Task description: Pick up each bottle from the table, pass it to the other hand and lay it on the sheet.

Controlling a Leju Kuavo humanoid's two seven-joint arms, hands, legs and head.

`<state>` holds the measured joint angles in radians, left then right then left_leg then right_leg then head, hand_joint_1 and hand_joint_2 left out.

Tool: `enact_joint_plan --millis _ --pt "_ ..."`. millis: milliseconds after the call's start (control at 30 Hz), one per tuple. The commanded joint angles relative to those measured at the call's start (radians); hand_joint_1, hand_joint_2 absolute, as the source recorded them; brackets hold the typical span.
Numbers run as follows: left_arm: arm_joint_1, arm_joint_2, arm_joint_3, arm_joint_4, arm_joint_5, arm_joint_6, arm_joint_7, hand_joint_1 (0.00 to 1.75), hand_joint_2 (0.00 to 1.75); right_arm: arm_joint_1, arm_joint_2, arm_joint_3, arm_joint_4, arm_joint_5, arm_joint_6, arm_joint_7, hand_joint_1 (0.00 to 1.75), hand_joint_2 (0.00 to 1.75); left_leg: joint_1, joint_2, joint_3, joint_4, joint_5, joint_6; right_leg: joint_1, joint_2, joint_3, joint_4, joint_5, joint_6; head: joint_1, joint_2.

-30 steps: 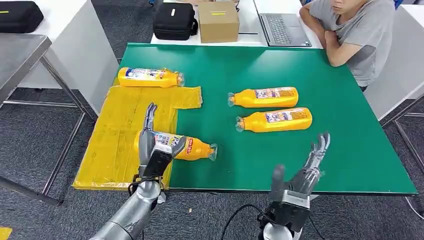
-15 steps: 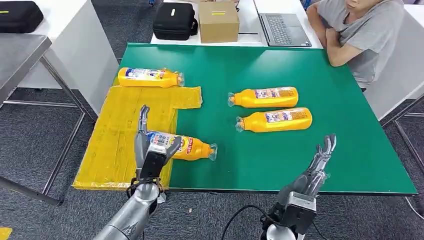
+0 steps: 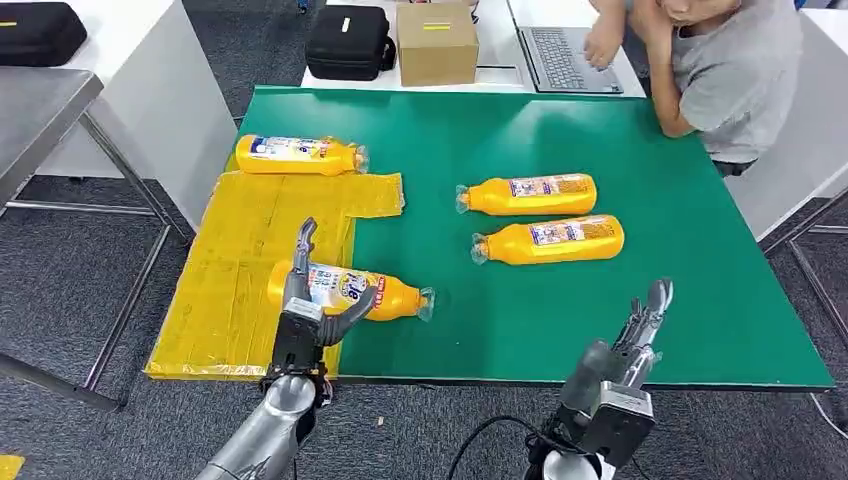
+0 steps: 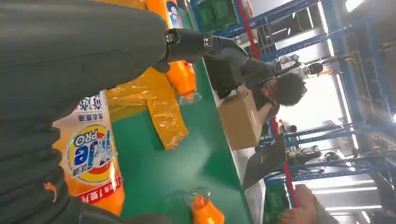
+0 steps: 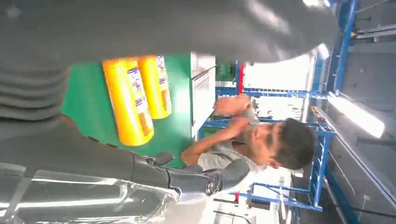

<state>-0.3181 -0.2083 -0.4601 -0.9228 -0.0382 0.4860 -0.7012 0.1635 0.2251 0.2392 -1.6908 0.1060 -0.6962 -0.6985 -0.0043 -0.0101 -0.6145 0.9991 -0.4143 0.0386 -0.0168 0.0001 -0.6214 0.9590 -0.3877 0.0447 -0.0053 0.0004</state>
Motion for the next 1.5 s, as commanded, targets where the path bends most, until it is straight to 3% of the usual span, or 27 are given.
enact_joint_plan --millis 33,333,533,633,900,1200,1233,1400,1500 --pt "-0.008 0.014 0.012 0.010 0.008 0.014 0.003 0.00 1.75 -0.037 -0.051 -0.005 0.109 -0.012 -0.002 0.000 0.00 1.75 0.001 0.002 0.006 -0.001 -0.002 -0.002 0.001 0.002 0.005 -0.001 -0.001 -0.002 0.000 0.000" --pt "-0.002 0.011 0.027 0.018 0.009 0.053 0.003 0.00 1.75 -0.009 -0.032 -0.025 0.124 0.002 -0.002 0.000 0.00 1.75 0.001 0.001 0.004 -0.001 -0.001 -0.001 0.001 0.001 0.004 -0.001 -0.001 -0.001 0.000 0.000" --pt "0.042 0.003 0.019 -0.061 0.081 -0.032 0.003 0.00 1.75 -0.017 -0.034 -0.031 0.172 -0.011 -0.002 0.000 0.00 1.75 0.001 0.003 0.007 0.000 -0.004 -0.002 0.002 0.002 0.007 -0.001 -0.003 -0.002 0.000 0.000" --pt "0.077 0.002 0.009 -0.132 0.066 -0.001 0.003 0.00 1.75 -0.005 -0.024 -0.038 0.175 -0.006 -0.002 0.000 0.00 1.75 0.001 0.001 0.004 -0.001 -0.002 -0.001 0.001 0.001 0.004 -0.001 -0.001 -0.001 0.000 0.000" --pt "0.102 0.036 -0.060 -0.141 0.055 0.012 0.008 0.00 1.75 -0.004 -0.031 0.002 0.177 0.017 -0.002 0.000 0.00 1.75 0.001 0.002 0.004 -0.001 -0.002 -0.002 0.001 0.002 0.004 -0.001 -0.002 -0.002 0.000 0.000" --pt "0.142 0.013 -0.056 -0.200 0.011 0.073 0.003 0.00 1.75 -0.043 -0.052 0.078 0.207 -0.036 -0.002 0.000 0.00 1.75 0.001 0.003 0.005 0.000 -0.003 -0.002 0.001 0.003 0.004 -0.001 -0.002 -0.002 0.000 0.000" --pt "0.142 0.012 -0.054 -0.203 0.009 0.076 0.003 0.00 0.00 -0.047 -0.049 0.078 0.212 -0.033 -0.002 0.000 0.00 1.75 0.000 0.002 0.003 -0.001 -0.002 -0.002 0.001 0.002 0.002 -0.001 -0.001 -0.001 0.000 0.000" --pt "0.178 0.015 -0.043 -0.266 -0.004 0.129 0.003 0.00 0.00 -0.072 -0.080 0.127 0.249 -0.053 -0.002 0.000 0.00 1.75 0.001 0.004 0.008 -0.001 -0.005 -0.003 0.002 0.003 0.007 -0.001 -0.003 -0.003 0.000 0.000" --pt "0.202 0.019 -0.035 -0.302 0.012 0.131 0.003 0.00 0.00 -0.070 -0.081 0.137 0.255 -0.035 -0.002 0.000 0.00 1.75 0.001 0.003 0.004 -0.001 -0.002 -0.002 0.001 0.002 0.003 -0.001 -0.001 -0.001 0.000 0.000"
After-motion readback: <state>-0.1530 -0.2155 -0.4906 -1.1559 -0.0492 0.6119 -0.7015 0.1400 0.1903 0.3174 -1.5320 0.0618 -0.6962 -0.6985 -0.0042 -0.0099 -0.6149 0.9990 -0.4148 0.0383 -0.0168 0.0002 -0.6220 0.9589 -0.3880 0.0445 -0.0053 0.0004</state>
